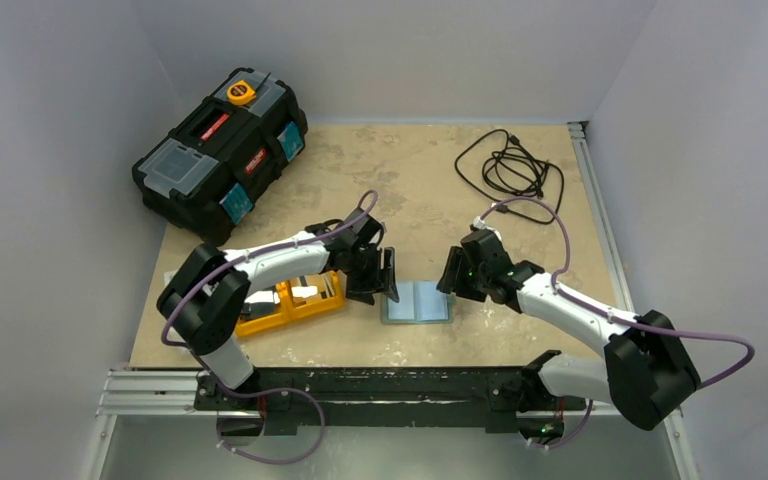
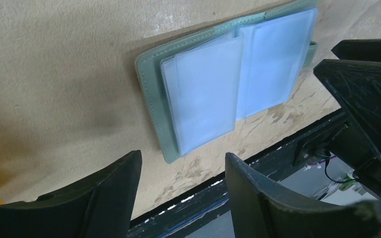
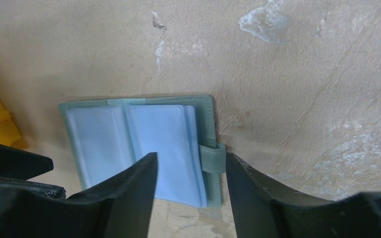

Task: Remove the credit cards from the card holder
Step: Close the card holder at the center of the board.

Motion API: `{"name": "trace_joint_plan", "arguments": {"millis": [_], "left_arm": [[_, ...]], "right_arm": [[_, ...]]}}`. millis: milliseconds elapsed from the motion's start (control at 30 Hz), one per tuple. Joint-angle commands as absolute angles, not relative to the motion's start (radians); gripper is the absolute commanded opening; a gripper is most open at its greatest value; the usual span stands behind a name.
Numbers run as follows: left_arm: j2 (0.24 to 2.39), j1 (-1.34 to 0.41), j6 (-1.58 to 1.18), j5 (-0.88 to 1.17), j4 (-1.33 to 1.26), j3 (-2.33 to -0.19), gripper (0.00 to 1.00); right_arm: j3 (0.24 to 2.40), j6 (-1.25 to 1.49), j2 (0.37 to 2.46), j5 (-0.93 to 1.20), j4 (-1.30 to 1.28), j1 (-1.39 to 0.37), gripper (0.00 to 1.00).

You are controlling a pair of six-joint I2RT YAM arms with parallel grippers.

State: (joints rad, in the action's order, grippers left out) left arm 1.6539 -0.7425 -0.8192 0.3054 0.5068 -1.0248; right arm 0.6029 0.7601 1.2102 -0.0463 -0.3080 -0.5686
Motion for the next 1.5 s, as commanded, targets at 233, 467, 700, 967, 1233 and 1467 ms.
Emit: {"name": "trace_joint_plan", "arguments": {"millis": [233, 467, 700, 967, 1233, 1467], "left_arm": [[1.728, -0.755, -0.855, 0.352, 0.405, -1.013, 0.55], [1.759, -0.756, -0.881, 0.375, 0.362, -1.006, 0.52], [1.735, -0.756, -0.911, 0.414, 0.322, -1.005, 0.50], [1.667, -0.756, -0.930, 0.435, 0.326, -1.025, 0.49], [1.640, -0.758, -0.927, 0.448, 0.347, -1.064, 0.50], [1.650, -0.775, -0.929, 0.456, 0.351, -1.104, 0.50]], "right_arm": [[0.558, 0.791, 1.218, -0.106, -0.289, -0.573, 0.38], [0.539, 0.793, 1.245, -0.102, -0.258, -0.577, 0.33], [0.531, 0.799, 1.261, -0.086, -0.235, -0.594, 0.28], [0.523, 0.814, 1.268, -0.060, -0.208, -0.612, 0.26], [0.519, 0.831, 1.286, -0.016, -0.167, -0.622, 0.25], [0.513, 0.852, 1.306, 0.031, -0.118, -0.633, 0.25]]}}
